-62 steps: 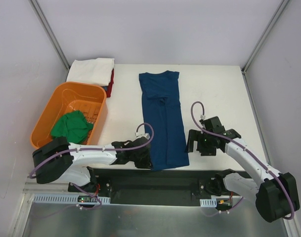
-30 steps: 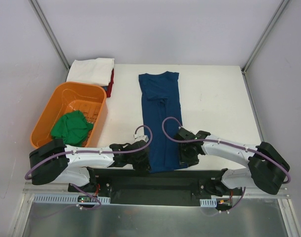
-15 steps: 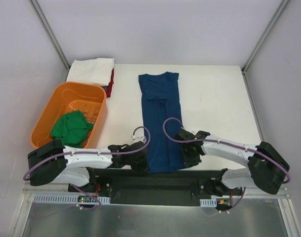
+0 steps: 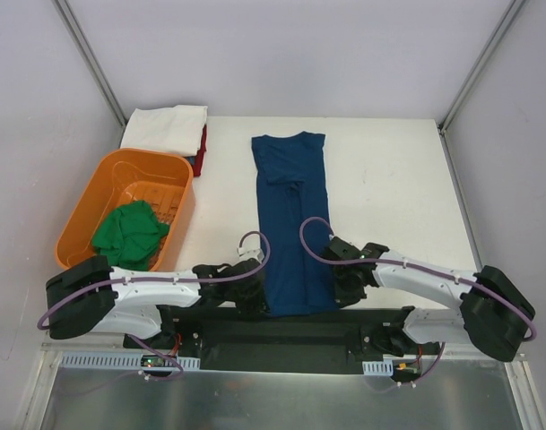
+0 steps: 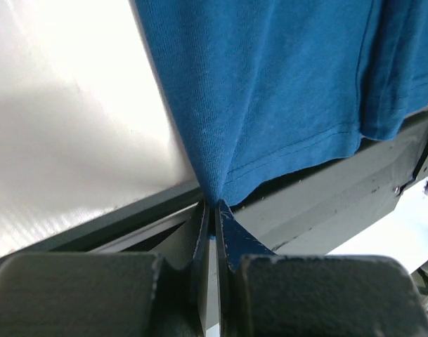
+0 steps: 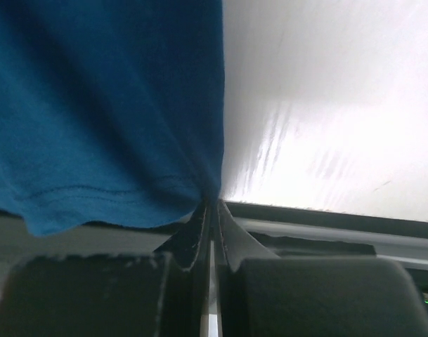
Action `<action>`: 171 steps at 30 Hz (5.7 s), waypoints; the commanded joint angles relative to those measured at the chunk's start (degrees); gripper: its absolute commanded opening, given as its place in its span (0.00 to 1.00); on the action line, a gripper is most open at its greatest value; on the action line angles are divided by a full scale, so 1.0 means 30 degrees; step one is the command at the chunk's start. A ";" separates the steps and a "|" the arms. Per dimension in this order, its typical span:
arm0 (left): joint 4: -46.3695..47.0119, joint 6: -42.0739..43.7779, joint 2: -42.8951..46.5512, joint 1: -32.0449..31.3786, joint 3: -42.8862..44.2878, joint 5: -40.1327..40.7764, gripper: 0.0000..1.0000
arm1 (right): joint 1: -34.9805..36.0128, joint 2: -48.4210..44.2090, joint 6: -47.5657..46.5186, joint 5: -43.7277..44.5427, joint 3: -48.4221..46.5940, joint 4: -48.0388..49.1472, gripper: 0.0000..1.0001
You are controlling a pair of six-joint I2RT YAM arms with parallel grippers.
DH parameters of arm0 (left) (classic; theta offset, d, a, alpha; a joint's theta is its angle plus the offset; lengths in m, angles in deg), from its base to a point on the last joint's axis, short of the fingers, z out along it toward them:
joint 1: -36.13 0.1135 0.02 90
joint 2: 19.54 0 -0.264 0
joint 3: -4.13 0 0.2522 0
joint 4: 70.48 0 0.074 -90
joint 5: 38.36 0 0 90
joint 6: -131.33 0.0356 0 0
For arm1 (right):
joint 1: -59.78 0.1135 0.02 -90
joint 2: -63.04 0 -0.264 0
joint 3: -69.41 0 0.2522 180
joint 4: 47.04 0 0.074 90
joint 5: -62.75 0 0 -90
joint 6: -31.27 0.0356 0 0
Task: Fold and stack the t-shirts
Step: Grab the bottom of the folded rectangular tshirt with both arms, then fold the folded rectangular tshirt in 1/3 of the way
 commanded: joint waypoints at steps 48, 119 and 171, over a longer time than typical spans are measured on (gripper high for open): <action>-0.2909 1.0412 -0.5464 1.1761 1.1780 -0.2710 0.00 | -0.6620 0.6778 -0.7055 0.2823 -1.5040 0.1500 0.01; -0.2997 0.6927 0.7977 1.1677 0.0652 -0.3414 0.99 | -0.4541 1.4335 -0.6177 -0.0117 -1.7093 0.5103 0.97; -0.4431 0.6604 0.7683 1.1648 0.1179 -0.3267 0.99 | -0.4691 1.4311 -0.7116 0.0916 -1.5340 0.5425 0.97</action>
